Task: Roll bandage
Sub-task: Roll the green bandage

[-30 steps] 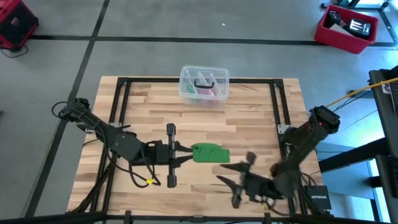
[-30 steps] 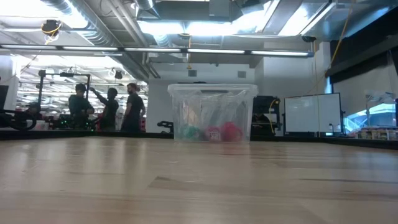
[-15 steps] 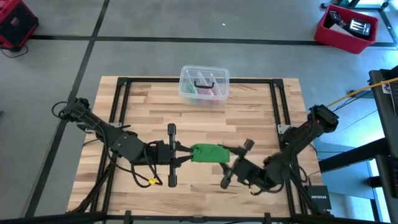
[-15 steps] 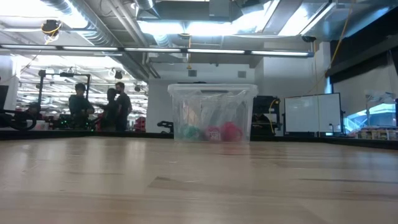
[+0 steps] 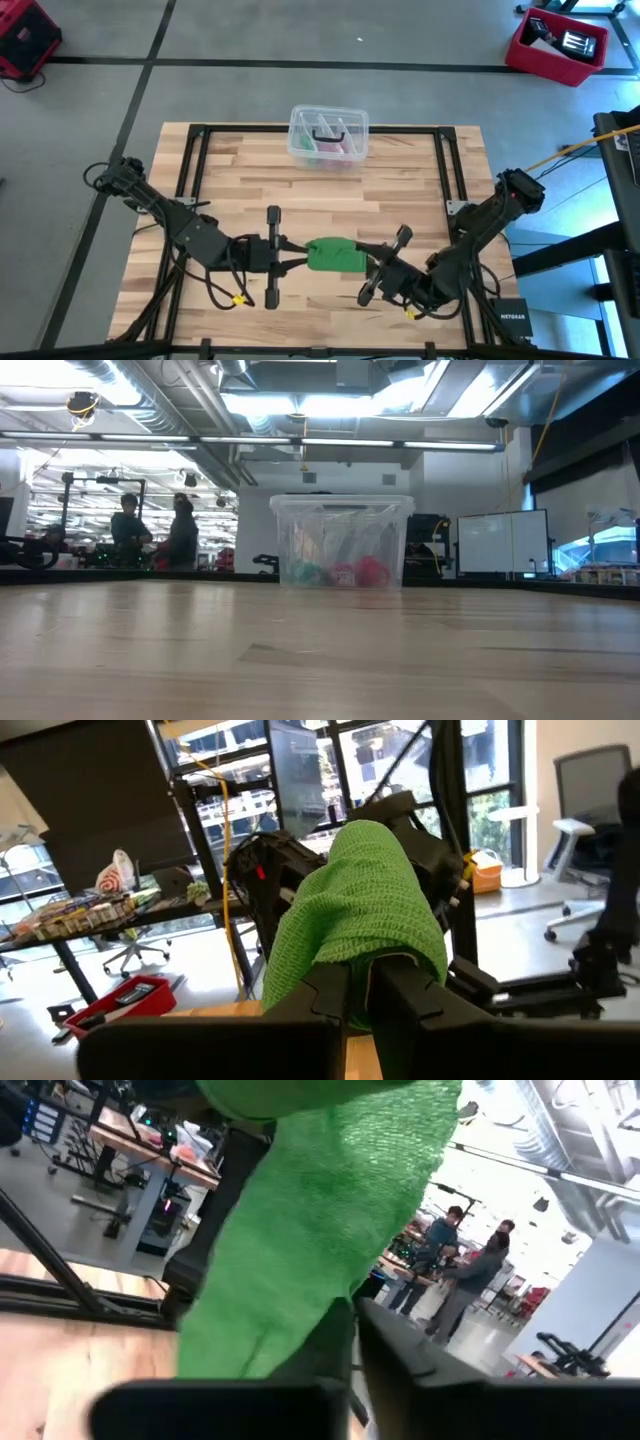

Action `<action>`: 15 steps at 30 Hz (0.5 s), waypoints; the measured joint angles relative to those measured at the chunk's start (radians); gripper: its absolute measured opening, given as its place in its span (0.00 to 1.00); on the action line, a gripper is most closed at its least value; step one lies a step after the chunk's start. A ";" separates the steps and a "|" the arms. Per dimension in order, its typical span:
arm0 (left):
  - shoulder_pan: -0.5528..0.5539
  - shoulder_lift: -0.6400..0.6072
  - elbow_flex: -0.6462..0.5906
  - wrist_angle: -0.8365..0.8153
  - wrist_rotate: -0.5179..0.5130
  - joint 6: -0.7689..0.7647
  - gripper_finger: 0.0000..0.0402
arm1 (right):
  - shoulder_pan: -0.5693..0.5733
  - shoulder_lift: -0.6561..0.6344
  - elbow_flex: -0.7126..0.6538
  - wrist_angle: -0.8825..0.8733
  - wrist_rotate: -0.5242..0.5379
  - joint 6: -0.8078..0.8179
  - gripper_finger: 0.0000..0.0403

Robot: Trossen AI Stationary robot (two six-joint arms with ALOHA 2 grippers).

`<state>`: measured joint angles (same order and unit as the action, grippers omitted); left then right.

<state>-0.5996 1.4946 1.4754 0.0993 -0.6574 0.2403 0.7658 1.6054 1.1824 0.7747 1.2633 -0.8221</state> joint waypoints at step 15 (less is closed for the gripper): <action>-0.056 0.000 0.000 -0.056 0.100 0.061 0.04 | 0.049 -0.158 0.001 -0.406 -0.137 0.341 0.01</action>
<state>-0.6556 1.4944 1.4750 0.0429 -0.5571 0.3012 0.8152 1.4472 1.1835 0.3687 1.1259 -0.4809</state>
